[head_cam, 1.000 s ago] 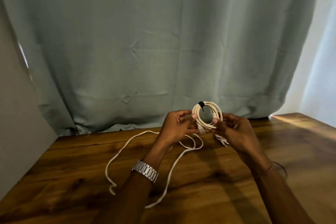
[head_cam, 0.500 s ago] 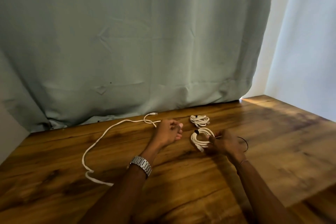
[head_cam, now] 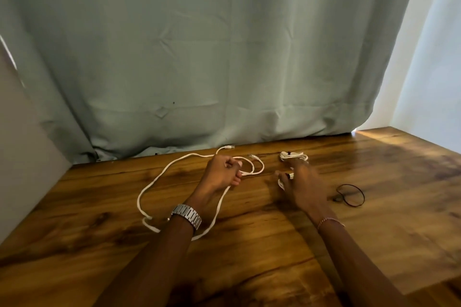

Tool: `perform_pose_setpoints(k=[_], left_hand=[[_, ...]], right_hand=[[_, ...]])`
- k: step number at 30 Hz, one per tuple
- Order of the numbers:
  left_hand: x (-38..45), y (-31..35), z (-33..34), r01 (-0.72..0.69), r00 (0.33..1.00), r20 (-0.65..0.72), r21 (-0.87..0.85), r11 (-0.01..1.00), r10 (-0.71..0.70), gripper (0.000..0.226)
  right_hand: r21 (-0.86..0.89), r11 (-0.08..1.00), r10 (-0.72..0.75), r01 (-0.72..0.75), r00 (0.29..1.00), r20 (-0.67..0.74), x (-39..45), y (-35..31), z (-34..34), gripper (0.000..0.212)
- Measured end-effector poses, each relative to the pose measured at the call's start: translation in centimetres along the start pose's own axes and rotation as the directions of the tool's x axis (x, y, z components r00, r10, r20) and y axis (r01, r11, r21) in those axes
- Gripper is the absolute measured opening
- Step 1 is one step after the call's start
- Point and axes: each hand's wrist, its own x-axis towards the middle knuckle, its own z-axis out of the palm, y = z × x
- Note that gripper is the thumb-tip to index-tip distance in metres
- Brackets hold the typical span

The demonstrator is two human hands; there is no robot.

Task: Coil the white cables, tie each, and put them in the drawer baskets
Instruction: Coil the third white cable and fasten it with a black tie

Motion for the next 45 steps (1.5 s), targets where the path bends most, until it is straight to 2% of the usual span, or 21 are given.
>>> perform_pose_setpoints(k=[1,2,4,7,9,11,13,15,18,21,25,29,32,35,37,39,40,42,43,44,45], left_hand=[[0.0,-0.2,-0.6,-0.001,1.0,-0.02,0.009,1.0,0.002,0.014],[0.1,-0.3,-1.2,-0.005,0.999,-0.041,0.016,1.0,0.006,0.015],[0.2,-0.6,-2.5,-0.001,0.996,-0.084,0.017,1.0,0.002,0.021],[-0.3,-0.7,-5.0,0.004,0.992,-0.126,0.045,0.999,0.001,0.024],[-1.1,-0.6,-6.8,0.003,0.993,-0.118,0.071,0.997,0.006,0.025],[-1.8,-0.4,-8.5,0.011,0.998,-0.063,0.107,0.994,-0.004,0.03],[-2.5,-0.2,-9.9,0.016,0.999,0.027,0.162,0.987,-0.02,0.038],[-3.1,0.0,-11.0,-0.031,0.995,0.096,0.234,0.972,0.009,0.046],[-3.7,0.9,-12.4,-0.158,0.987,0.074,0.33,0.931,0.141,0.056],[-3.5,2.4,-14.1,-0.161,0.986,-0.015,0.195,0.968,0.167,0.058],[-2.9,3.9,-16.1,-0.231,0.958,-0.167,0.019,0.973,0.231,0.052],[-2.8,5.0,-17.4,-0.338,0.923,-0.229,-0.103,0.935,0.308,0.036],[-2.7,5.9,-17.7,-0.355,0.927,-0.204,-0.204,0.912,0.315,0.035],[-2.6,6.2,-17.7,-0.345,0.937,-0.151,-0.28,0.896,0.314,0.033],[-2.4,6.1,-17.4,-0.336,0.941,-0.14,-0.273,0.901,0.309,0.032],[-2.3,6.0,-17.3,-0.331,0.941,-0.16,-0.24,0.913,0.299,0.032],[-2.2,5.9,-17.2,-0.328,0.941,-0.17,-0.235,0.915,0.293,0.033],[-2.0,5.7,-17.4,-0.32,0.942,-0.182,-0.233,0.918,0.282,0.034],[-1.9,5.6,-17.6,-0.313,0.944,-0.183,-0.236,0.92,0.274,0.035],[-1.8,5.5,-17.8,-0.307,0.946,-0.185,-0.24,0.921,0.267,0.035],[-1.7,5.5,-18.0,-0.297,0.948,-0.188,-0.237,0.925,0.256,0.036]], right_hand=[[0.092,0.99,-0.118,0.11,0.988,0.097,0.1,-1.7,-0.1,0.041],[0.194,0.964,-0.225,0.181,0.945,0.236,0.0,-3.6,-0.4,0.042],[0.318,0.903,-0.416,0.291,0.779,0.47,-1.0,-7.3,-0.4,0.046],[0.386,0.806,-0.592,0.449,0.592,0.546,-3.2,-11.5,1.6,0.05],[0.4,0.767,-0.637,0.501,0.52,0.569,-3.9,-12.8,3.4,0.041],[0.426,0.749,-0.657,0.507,0.487,0.576,-3.7,-13.3,4.7,0.026],[0.463,0.736,-0.677,0.493,0.525,0.516,-3.0,-13.6,5.2,0.018],[0.49,0.723,-0.681,0.488,0.622,0.386,-1.8,-14.4,5.2,0.017],[0.532,0.675,-0.683,0.511,0.705,0.189,1.0,-16.0,4.3,0.011],[0.56,0.622,-0.674,0.547,0.739,0.027,4.3,-17.8,3.3,0.01],[0.632,0.581,-0.548,0.513,0.821,-0.162,8.5,-19.7,1.6,0.012],[0.7,0.533,-0.426,0.475,0.866,-0.263,12.4,-21.5,0.2,0.015],[0.733,0.509,-0.344,0.45,0.888,-0.306,14.2,-23.1,0.2,0.018],[0.78,0.471,-0.198,0.411,0.912,-0.36,15.6,-23.8,0.5,0.022],[0.802,0.46,-0.13,0.381,0.923,-0.363,16.4,-24.0,0.9,0.023],[0.789,0.501,-0.143,0.356,0.933,-0.33,16.6,-23.9,1.7,0.021],[0.727,0.574,-0.181,0.377,0.924,-0.336,16.5,-23.6,2.1,0.02],[0.365,0.76,-0.381,0.538,0.824,-0.42,15.8,-22.9,2.6,0.033],[0.148,0.762,-0.528,0.63,0.737,-0.421,15.3,-22.5,2.9,0.042],[-0.023,0.712,-0.653,0.701,0.651,-0.386,14.6,-22.5,3.1,0.047],[-0.12,0.658,-0.73,0.743,0.591,-0.342,13.7,-22.8,3.3,0.048]])
